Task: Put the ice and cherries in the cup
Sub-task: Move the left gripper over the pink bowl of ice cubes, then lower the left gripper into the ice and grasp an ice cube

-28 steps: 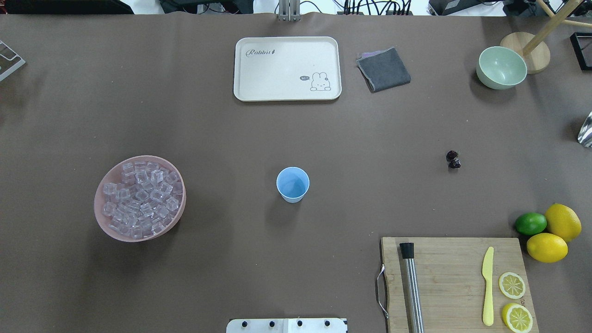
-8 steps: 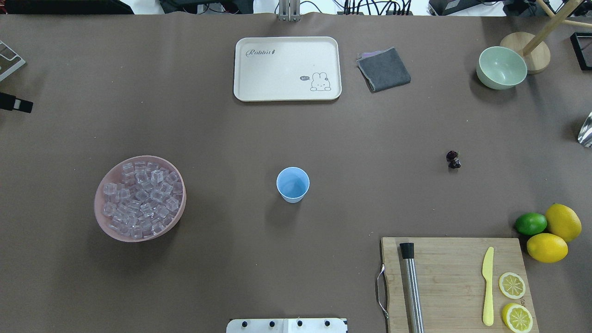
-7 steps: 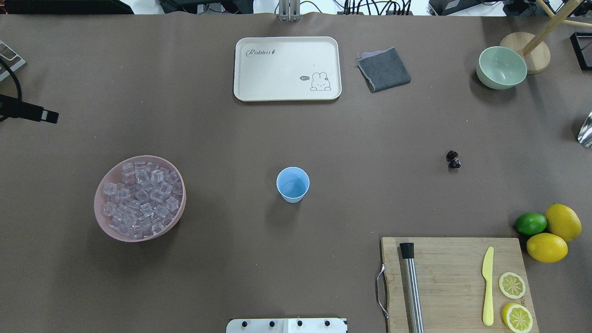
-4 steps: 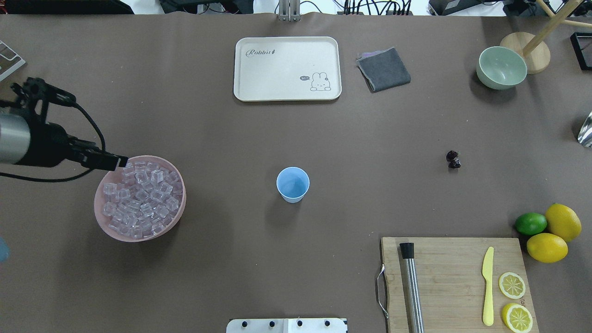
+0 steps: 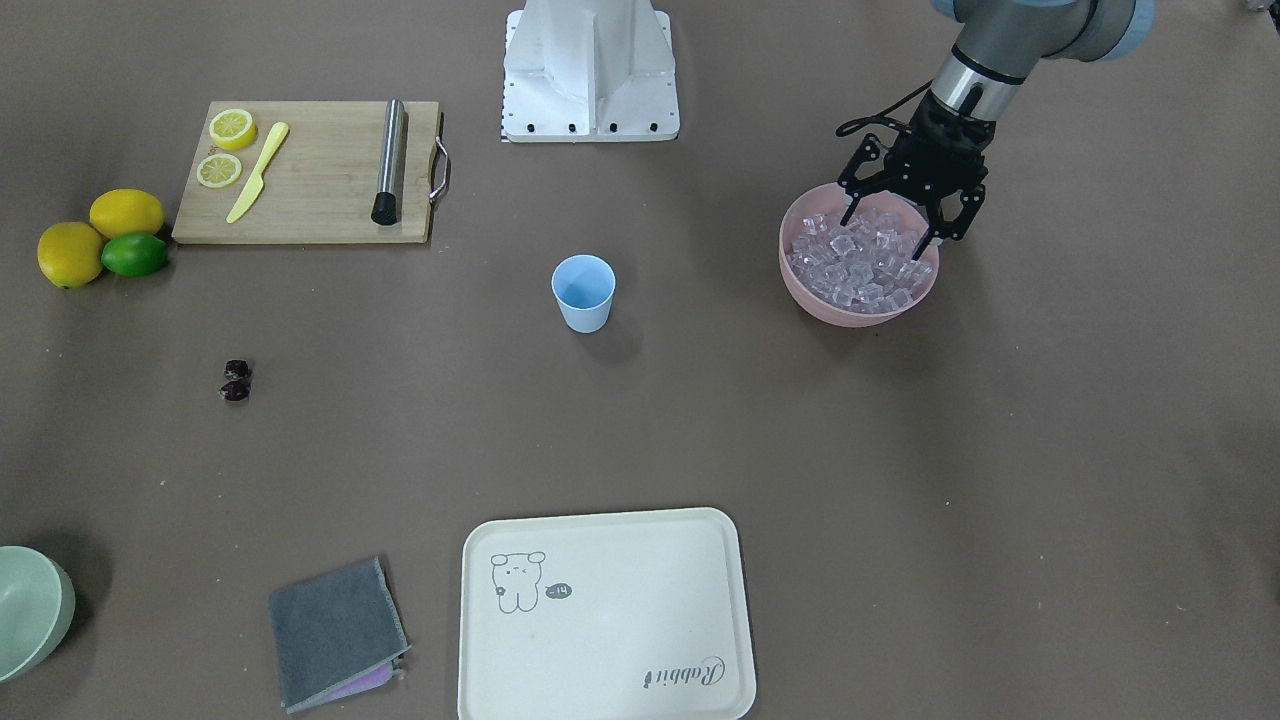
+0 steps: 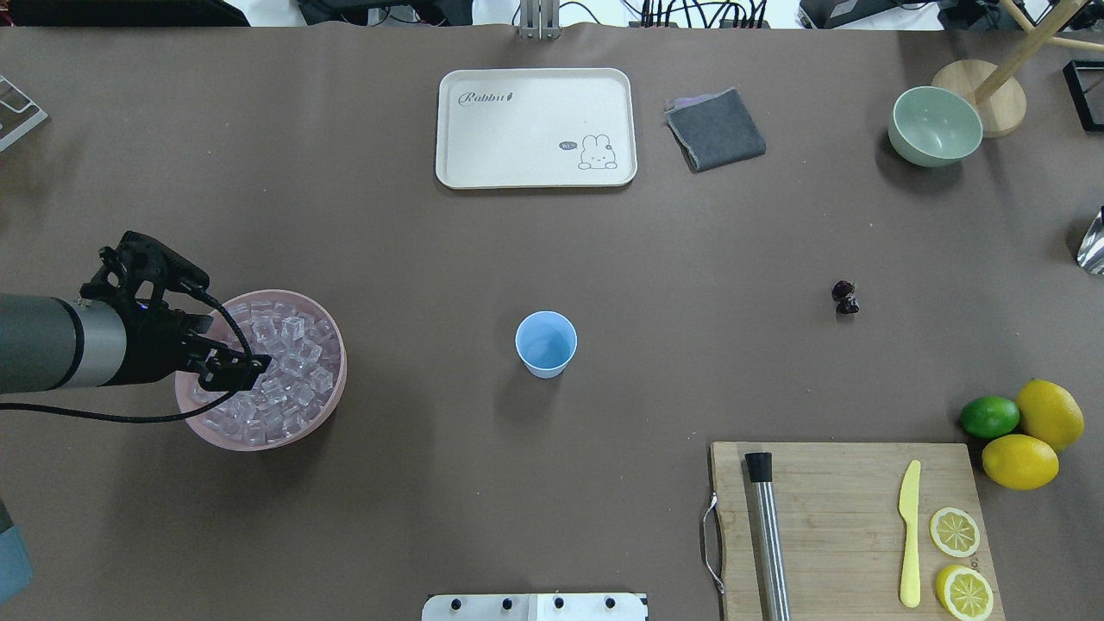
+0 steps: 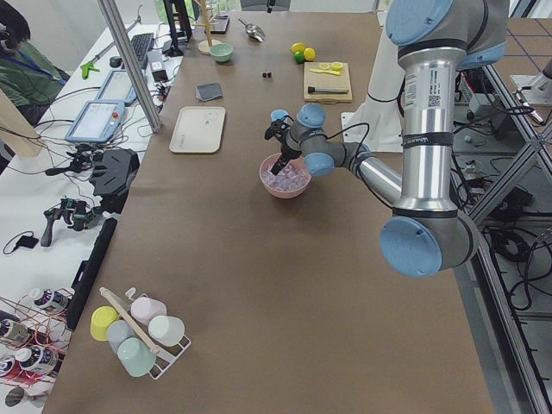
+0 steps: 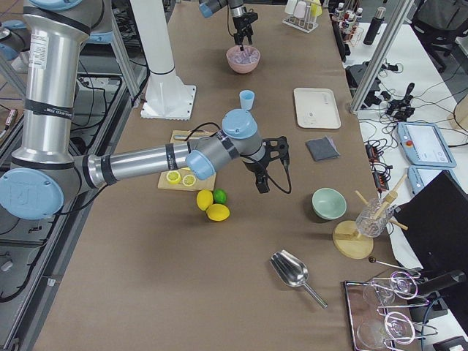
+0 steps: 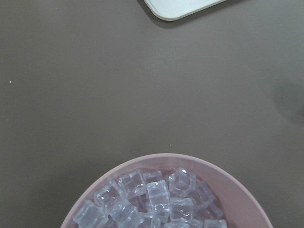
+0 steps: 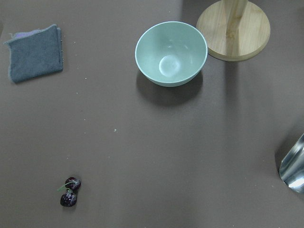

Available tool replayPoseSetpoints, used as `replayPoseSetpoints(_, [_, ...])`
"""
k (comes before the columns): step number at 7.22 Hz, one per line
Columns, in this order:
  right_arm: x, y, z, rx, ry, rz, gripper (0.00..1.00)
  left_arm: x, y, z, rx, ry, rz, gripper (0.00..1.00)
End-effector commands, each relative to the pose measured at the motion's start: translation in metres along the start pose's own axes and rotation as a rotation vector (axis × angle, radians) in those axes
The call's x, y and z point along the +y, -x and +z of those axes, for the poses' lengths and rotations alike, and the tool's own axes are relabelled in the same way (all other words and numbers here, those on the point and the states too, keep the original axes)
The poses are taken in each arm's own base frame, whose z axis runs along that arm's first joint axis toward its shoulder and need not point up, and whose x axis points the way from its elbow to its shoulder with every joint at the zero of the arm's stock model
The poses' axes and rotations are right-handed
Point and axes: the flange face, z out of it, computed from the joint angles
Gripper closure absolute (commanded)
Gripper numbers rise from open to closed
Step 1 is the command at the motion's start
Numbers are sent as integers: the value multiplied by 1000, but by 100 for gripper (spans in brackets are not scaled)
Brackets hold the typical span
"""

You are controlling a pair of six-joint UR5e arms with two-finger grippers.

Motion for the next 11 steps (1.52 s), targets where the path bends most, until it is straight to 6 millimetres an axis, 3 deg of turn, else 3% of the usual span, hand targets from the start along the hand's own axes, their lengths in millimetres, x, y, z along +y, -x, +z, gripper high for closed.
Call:
replayPoseSetpoints(1, [0,1,0,-1,1,-4,0,22,13,-2,-24,41,111,3])
replayPoseSetpoints(3, [3,-1,2,1,8,-4,0,37,11,5,-24,73,137,3])
replayPoseSetpoints(7, [4,-2,3,2,9,-3,0,46,-2,16,-24,83,167,3])
replayPoseSetpoints(11, [4,-3,4,4,12,0,0,49,2,23,-48,86,221,3])
